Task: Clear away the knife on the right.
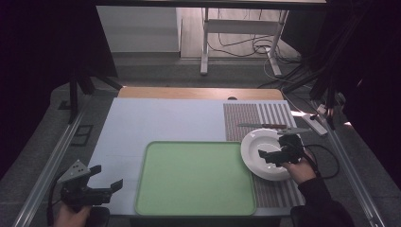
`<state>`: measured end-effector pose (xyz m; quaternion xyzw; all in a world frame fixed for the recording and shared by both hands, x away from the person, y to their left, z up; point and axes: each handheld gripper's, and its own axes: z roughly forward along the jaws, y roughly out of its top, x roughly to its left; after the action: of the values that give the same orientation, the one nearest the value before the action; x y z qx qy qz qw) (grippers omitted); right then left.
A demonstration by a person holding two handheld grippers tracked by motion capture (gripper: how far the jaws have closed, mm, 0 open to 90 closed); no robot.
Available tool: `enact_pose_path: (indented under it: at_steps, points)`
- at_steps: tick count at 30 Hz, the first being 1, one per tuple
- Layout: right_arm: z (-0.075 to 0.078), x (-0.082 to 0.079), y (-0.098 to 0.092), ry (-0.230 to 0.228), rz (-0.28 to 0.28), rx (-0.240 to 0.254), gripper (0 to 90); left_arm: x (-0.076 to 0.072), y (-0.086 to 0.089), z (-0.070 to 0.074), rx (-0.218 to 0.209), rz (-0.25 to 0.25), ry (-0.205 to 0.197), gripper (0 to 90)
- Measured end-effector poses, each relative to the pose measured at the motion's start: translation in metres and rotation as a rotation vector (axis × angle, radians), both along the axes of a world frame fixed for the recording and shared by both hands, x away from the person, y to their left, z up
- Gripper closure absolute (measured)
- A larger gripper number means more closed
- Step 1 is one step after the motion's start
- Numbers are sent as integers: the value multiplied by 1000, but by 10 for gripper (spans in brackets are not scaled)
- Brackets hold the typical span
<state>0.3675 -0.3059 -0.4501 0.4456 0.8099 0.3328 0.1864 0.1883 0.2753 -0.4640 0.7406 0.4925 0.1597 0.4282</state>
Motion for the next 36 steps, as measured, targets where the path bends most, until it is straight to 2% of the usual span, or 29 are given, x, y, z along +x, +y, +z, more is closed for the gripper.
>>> enact_pose_path:
  at_steps: [7,12,17,23,25,36]
  points:
    - [2,15,-2,4,-19,0,0,0,0,0,-3,0,1,13]
    - [3,33,-4,9,-44,-1,0,0,0,0,-6,1,1,13]
    - [1,43,-4,19,-60,-24,0,1,1,0,-8,0,2,13]
    - [-2,57,-3,39,-81,-33,0,1,1,0,-12,3,6,13]
    - [-2,64,-4,58,-91,-22,0,1,1,0,-12,4,7,13]
    - [-4,92,-10,56,-132,-51,0,1,2,0,-15,6,7,12]
